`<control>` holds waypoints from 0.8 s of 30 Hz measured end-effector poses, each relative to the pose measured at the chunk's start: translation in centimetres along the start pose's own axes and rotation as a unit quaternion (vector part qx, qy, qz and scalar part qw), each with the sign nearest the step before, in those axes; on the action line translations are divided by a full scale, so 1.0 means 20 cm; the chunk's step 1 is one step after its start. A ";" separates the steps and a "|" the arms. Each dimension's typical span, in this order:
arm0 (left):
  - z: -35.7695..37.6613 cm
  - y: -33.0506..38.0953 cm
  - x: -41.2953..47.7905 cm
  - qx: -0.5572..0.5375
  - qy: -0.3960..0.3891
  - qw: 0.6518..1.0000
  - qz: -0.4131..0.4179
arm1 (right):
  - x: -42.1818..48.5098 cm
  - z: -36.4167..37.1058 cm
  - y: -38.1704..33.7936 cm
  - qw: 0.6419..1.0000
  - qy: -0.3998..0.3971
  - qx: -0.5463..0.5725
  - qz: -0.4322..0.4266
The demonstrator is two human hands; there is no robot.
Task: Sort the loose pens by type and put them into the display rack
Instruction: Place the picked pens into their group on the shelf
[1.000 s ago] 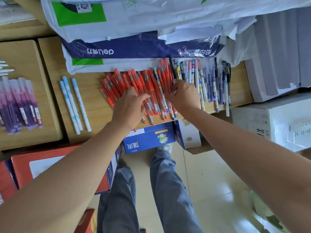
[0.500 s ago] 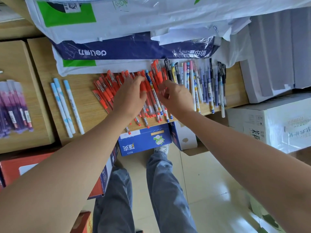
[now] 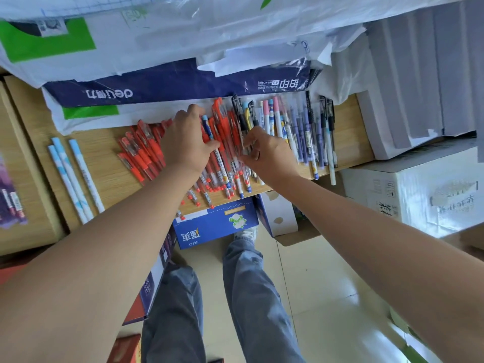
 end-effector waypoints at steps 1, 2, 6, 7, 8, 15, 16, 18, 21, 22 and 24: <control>0.00 -0.01 0.00 0.001 0.000 1.000 0.000 | 0.00 0.00 0.00 1.000 0.000 0.006 0.002; 0.00 -0.01 0.00 -0.001 0.000 1.000 -0.001 | 0.00 0.00 0.01 1.000 -0.001 0.014 0.004; -0.01 -0.01 0.01 -0.031 -0.011 0.999 0.010 | 0.01 -0.01 0.03 1.000 -0.007 0.024 0.006; 0.00 -0.02 0.02 -0.054 -0.011 0.998 0.008 | 0.02 -0.01 0.03 1.000 -0.008 0.024 0.004; 0.01 -0.03 0.03 -0.082 -0.007 0.997 0.003 | 0.02 -0.01 0.03 1.000 -0.010 0.024 0.003; -0.02 -0.05 0.03 -0.337 0.021 0.938 -0.072 | 0.01 -0.08 0.07 0.994 0.040 0.091 0.038; -0.04 -0.04 0.02 -0.362 0.032 0.929 -0.075 | 0.00 -0.11 0.08 0.993 0.063 0.087 0.050; -0.06 0.00 0.02 -0.405 0.015 0.911 -0.075 | -0.01 -0.16 0.13 0.990 0.103 0.050 0.078; -0.06 0.09 -0.01 -0.452 -0.072 0.887 -0.065 | -0.04 -0.20 0.20 0.986 0.115 0.005 0.119; -0.05 0.12 -0.02 -0.456 -0.102 0.882 -0.059 | -0.05 -0.20 0.20 0.987 0.103 -0.007 0.123; -0.03 0.18 -0.03 -0.457 -0.145 0.876 -0.057 | -0.04 -0.18 0.20 0.988 0.072 -0.032 0.131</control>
Point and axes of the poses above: each hand's wrist, its own x-axis towards the middle knuckle, its own z-axis out of the palm, y = z × x, the point moved 2 cm from there along x, towards the middle knuckle, and after that the axes turned 10 degrees about x, right-handed, at the moved point
